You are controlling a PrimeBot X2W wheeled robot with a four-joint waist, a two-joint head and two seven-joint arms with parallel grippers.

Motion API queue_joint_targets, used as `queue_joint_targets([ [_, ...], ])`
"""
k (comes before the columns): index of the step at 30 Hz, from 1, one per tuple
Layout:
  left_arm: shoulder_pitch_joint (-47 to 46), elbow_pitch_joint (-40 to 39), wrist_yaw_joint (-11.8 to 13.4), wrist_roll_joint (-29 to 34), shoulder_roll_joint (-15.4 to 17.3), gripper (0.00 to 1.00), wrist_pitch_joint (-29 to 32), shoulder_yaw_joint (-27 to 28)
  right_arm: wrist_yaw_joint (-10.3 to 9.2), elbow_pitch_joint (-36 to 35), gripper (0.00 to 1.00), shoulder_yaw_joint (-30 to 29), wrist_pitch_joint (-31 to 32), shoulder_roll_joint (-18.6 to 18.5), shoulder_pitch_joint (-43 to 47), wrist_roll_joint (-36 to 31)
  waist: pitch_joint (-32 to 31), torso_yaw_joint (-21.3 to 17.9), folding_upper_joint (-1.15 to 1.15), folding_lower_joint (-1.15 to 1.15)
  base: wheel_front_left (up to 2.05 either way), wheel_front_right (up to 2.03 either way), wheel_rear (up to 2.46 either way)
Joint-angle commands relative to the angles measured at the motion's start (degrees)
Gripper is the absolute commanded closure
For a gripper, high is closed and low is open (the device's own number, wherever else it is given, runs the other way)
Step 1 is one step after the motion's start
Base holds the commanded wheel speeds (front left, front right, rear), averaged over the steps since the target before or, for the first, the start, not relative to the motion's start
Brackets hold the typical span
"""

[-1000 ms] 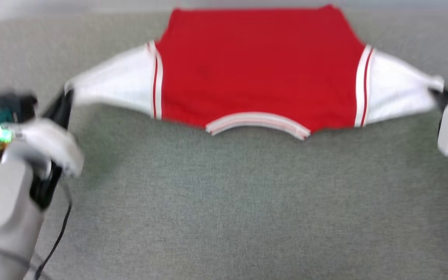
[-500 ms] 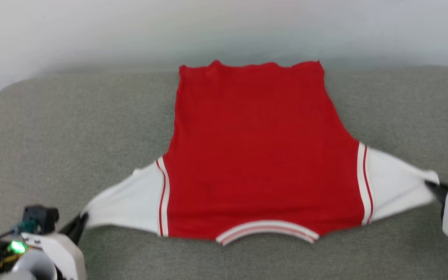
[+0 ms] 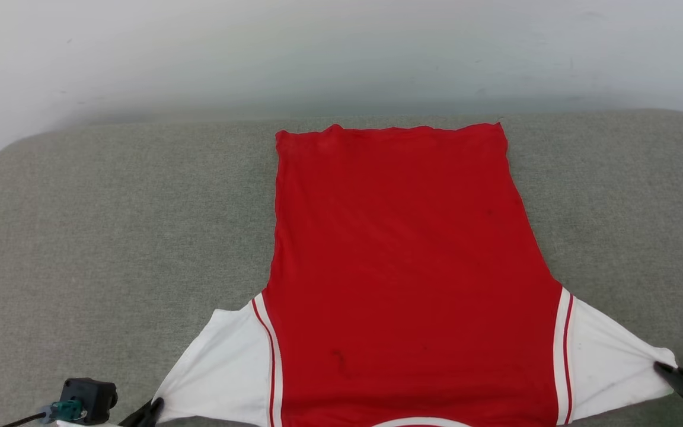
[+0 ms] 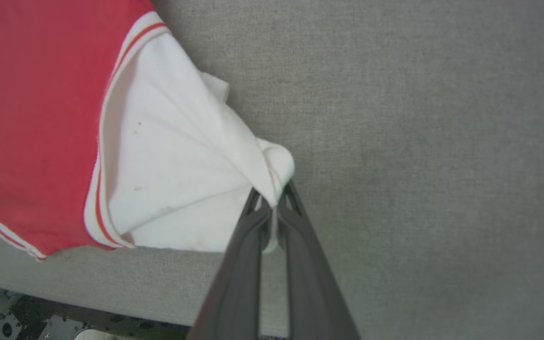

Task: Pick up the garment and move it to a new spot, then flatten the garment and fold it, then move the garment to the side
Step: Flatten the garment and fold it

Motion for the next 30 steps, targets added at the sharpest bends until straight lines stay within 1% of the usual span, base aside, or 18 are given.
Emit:
queue_joint_targets([
  [1,0.48,-1.22,0.42,-0.28,0.20,1.00,0.37,0.10,-0.08,-1.05,1.00,-0.88,0.46,0.61,0.72,-0.21,0.18,0.11,0.00,0.01,0.00,0.00,0.00],
  [2,0.55,-2.21,0.15,-0.48,0.29,1.00,0.87,-0.13,-0.07,-1.89,0.78,-1.53,0.82,1.07,0.75,-0.12,0.30,0.17,0.00,0.01,0.00,0.00,0.00],
  [3,0.76,-3.17,-0.01,-0.77,0.37,1.00,1.62,-0.47,-0.07,-2.77,0.17,-2.07,0.85,1.25,0.66,-0.53,0.45,0.29,0.00,0.01,0.00,0.00,0.00],
  [4,0.86,-4.14,-0.08,-0.96,0.50,1.00,2.23,-0.61,-0.06,-3.71,0.00,-2.34,1.34,1.28,0.56,-0.99,0.65,0.46,0.00,0.01,0.00,0.00,0.00],
  [7,0.51,-7.61,-0.22,-1.13,0.99,1.00,4.01,-1.33,-0.05,-6.77,0.00,-3.01,3.49,0.98,-0.10,-1.25,1.70,1.35,0.00,0.01,0.00,0.00,0.00],
  [11,-0.02,-13.12,0.48,-1.67,1.14,1.00,5.80,-1.46,-0.05,-11.48,0.00,-5.79,6.42,1.98,-3.75,-1.23,4.78,3.01,0.00,0.01,0.00,0.00,0.00],
  [15,-0.88,-19.15,1.25,-1.00,1.71,1.00,7.53,-1.90,-0.05,-15.55,0.00,-8.06,11.33,2.68,-10.52,-1.98,9.97,5.40,0.00,0.01,0.00,0.00,0.00],
  [17,-1.86,-21.82,1.47,0.07,1.98,1.00,8.08,-2.19,-0.05,-16.41,0.00,-9.10,14.55,3.46,-15.10,-2.08,13.19,7.00,0.00,0.01,0.00,0.00,0.00],
  [20,-3.83,-24.52,1.49,2.45,2.04,1.00,8.61,-3.21,-0.05,-15.99,0.00,-11.06,20.85,4.92,-22.45,-2.83,17.65,9.93,0.00,0.01,0.00,0.00,0.00],
  [25,-7.55,-28.37,1.04,4.95,1.32,1.00,9.57,-4.39,-0.05,-14.15,0.00,-12.09,29.55,3.70,-35.36,-8.05,24.58,14.67,0.00,0.01,0.00,0.00,0.00],
  [30,-10.53,-31.80,0.56,6.88,-0.38,1.00,10.01,-6.20,-0.05,-8.80,0.00,-13.23,34.89,1.83,-46.49,-14.07,29.06,19.38,0.00,0.01,0.00,0.00,0.00],
])
